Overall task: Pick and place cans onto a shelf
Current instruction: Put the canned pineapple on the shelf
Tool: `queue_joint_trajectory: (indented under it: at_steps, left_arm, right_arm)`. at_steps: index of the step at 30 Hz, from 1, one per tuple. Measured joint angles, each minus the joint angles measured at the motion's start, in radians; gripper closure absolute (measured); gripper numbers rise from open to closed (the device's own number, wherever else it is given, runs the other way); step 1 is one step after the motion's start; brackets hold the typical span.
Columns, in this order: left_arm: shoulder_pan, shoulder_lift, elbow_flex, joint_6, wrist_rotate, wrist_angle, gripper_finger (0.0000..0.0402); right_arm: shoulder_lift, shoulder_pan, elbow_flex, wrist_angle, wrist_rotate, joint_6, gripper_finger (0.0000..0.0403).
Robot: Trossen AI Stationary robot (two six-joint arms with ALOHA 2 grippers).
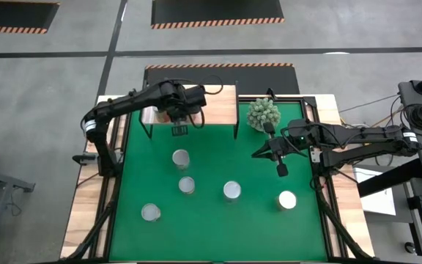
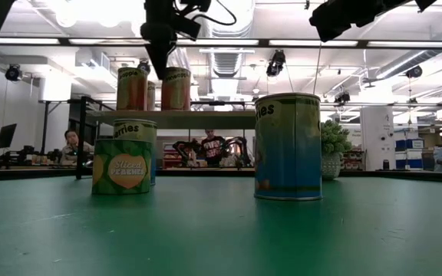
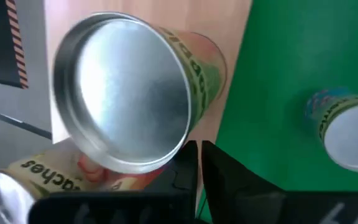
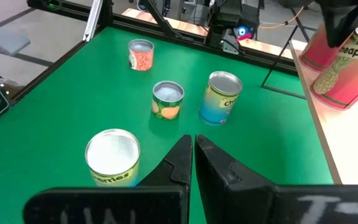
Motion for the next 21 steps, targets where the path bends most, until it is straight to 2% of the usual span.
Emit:
queue_joint_trajectory:
  at_steps: [6, 13, 17, 21]
  left_arm:
    - [-0.001, 0.000, 0.062, -0.039, 0.009, 0.000, 0.0400]
    - [-0.062, -0.018, 0.127, -0.124, 0.180, 0.018, 0.0401]
    - [-0.164, -0.090, 0.034, -0.106, 0.177, 0.124, 0.0401]
    - [-0.279, -0.213, -0.160, -0.098, 0.167, 0.339, 0.0401]
  right_arm:
    - [0.000, 0.000, 0.000, 0.000, 0.000, 0.001, 0.0394]
    - [0.001, 0.000, 0.000, -0.004, 0.004, 0.024, 0.0394]
    - [0.001, 0.000, 0.000, -0.003, 0.065, 0.066, 0.0394]
    - [0.018, 0.000, 0.000, 0.006, 0.133, 0.149, 0.0394]
